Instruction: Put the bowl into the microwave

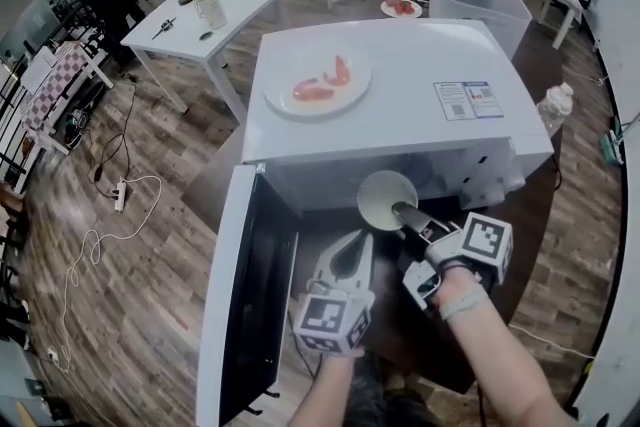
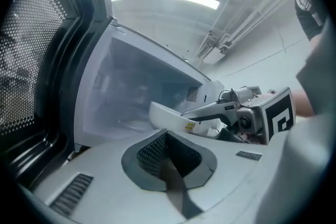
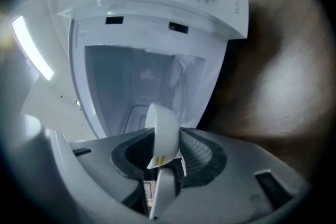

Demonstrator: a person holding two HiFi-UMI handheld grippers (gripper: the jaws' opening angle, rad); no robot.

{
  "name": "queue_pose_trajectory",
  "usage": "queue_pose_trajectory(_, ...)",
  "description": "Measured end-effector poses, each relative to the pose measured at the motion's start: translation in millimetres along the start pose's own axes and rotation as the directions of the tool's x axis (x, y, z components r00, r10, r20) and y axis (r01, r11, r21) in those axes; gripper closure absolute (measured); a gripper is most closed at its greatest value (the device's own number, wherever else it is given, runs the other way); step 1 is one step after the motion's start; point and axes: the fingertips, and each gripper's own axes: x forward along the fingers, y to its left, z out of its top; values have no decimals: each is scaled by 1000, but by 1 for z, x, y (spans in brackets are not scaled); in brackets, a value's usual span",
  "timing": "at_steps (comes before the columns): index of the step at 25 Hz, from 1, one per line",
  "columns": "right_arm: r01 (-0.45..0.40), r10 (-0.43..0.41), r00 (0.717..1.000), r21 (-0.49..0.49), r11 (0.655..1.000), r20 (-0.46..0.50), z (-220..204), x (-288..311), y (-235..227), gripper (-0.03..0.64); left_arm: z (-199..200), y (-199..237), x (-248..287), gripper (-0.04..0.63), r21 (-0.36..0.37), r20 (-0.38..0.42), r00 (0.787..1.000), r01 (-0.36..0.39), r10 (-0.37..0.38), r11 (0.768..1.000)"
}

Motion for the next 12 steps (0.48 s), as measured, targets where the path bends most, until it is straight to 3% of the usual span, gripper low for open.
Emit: queue_pose_trajectory(12, 17, -14, 999, -75, 997, 34, 18, 40, 14, 476, 13, 22, 32, 588, 25, -20, 999, -48, 48, 999)
